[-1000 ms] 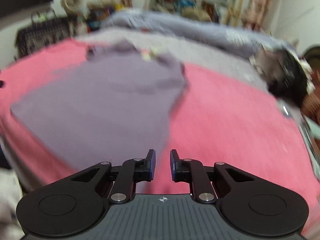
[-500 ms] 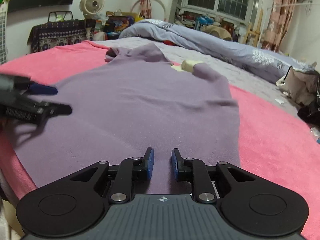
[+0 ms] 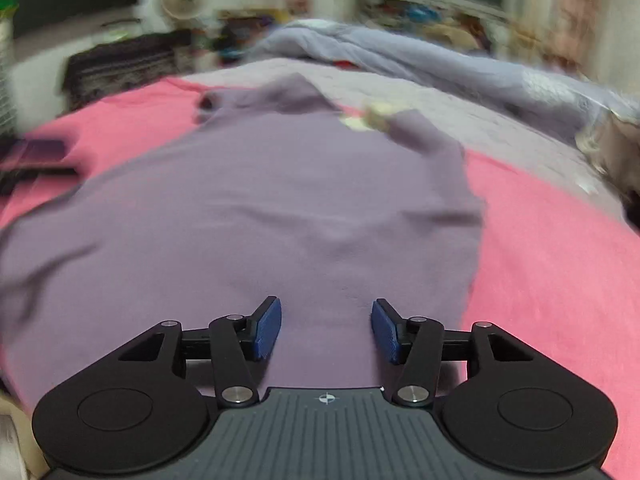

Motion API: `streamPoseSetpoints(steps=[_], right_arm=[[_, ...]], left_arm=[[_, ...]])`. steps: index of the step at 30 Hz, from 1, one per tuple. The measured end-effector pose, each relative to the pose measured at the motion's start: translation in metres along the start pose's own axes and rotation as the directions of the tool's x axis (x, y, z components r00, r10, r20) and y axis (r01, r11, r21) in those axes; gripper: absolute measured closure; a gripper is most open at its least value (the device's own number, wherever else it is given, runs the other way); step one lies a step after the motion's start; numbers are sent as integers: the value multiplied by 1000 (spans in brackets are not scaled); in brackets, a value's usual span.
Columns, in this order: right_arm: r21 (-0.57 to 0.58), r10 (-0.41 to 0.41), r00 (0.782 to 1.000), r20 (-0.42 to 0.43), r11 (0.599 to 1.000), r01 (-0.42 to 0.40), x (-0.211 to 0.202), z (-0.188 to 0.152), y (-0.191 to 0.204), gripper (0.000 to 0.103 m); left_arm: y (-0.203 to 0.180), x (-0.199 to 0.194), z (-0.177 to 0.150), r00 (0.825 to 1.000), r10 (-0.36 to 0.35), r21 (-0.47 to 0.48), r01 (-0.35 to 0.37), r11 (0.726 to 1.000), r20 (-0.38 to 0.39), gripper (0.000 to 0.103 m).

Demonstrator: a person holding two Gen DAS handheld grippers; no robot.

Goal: Fold clothes
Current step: 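Reach the right gripper to the shirt sleeve and grasp it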

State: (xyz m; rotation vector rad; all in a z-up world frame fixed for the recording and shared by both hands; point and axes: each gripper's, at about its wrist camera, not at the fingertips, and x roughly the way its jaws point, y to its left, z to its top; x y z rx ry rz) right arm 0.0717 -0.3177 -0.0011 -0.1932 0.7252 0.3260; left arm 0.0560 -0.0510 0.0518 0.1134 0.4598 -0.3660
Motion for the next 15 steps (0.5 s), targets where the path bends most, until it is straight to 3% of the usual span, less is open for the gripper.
streamPoseSetpoints(steps=[1,5,9,10,12,13,15], right_arm=[[4,19,1000,17,1000,-19,-3,1,-5,52],[246,22,993,112,968,-49,-20,6,-58,51],[431,-99,983,156,902,22,-19,19,-118,50],[443,-125,980,153,895,45,-13,27,-128,50],[467,-172,974,147,880,85,2,44,-149,49],[472,-178,974,141,877,92,15,55,-157,48],[475,-164,978,127,876,85,46,78,-172,48]], left_arm=[[-2,10,12,1000,-7,32,6,999,19,13],[-16,89,56,999,-41,122,37,992,31,13],[-28,178,78,999,-41,114,45,992,-36,12],[-29,200,77,997,-6,117,14,993,-73,11],[-32,245,60,968,179,180,-146,973,-178,8],[-24,250,55,962,194,142,-168,976,-192,0],[-4,251,49,959,172,30,-170,985,-225,0]])
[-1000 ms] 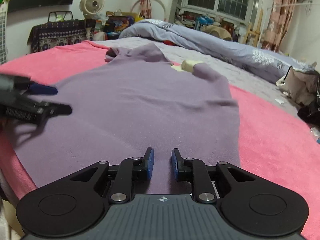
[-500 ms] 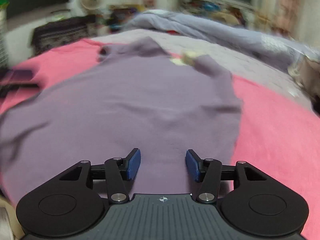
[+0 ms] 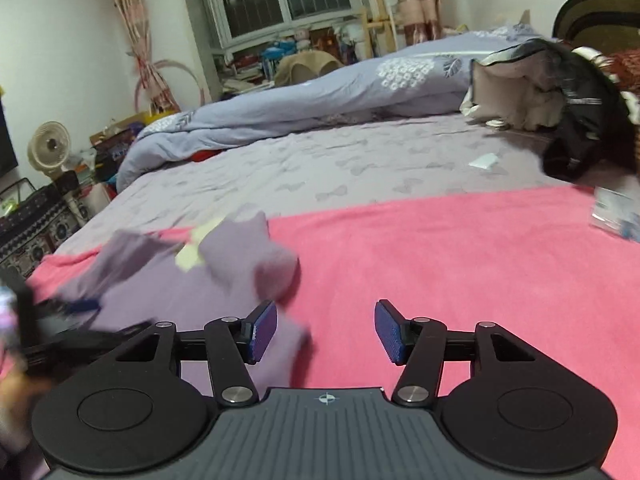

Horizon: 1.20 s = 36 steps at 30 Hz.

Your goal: Fold clothes

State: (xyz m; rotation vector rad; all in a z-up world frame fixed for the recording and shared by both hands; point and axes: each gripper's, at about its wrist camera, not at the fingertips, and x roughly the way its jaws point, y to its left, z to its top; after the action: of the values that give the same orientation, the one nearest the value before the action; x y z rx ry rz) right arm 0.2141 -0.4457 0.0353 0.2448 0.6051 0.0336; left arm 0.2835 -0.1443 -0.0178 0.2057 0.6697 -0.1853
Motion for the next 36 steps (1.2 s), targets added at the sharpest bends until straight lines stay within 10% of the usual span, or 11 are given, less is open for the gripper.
streamPoseSetpoints(steps=[13,15,25,28,36], right_arm=[[-231,-153,955,-254,969,94,247,75,116,57],[-266,-165,957,-238,959,100,249,69,135,93],[-116,-297,955,-17,949,293,165,108,92,97],[-52,-402,913,73,912,406,108,130,46,97],[89,-740,655,154,671,736,-49,138,-102,97]], left_arm=[[12,1,-2,999,-44,-90,44,995,-1,0],[7,11,4,999,-45,-95,45,995,0,0],[5,11,5,999,-38,-93,38,995,0,0],[5,11,5,999,-38,-93,38,995,-2,0],[3,12,6,999,-34,-89,33,995,-5,0]])
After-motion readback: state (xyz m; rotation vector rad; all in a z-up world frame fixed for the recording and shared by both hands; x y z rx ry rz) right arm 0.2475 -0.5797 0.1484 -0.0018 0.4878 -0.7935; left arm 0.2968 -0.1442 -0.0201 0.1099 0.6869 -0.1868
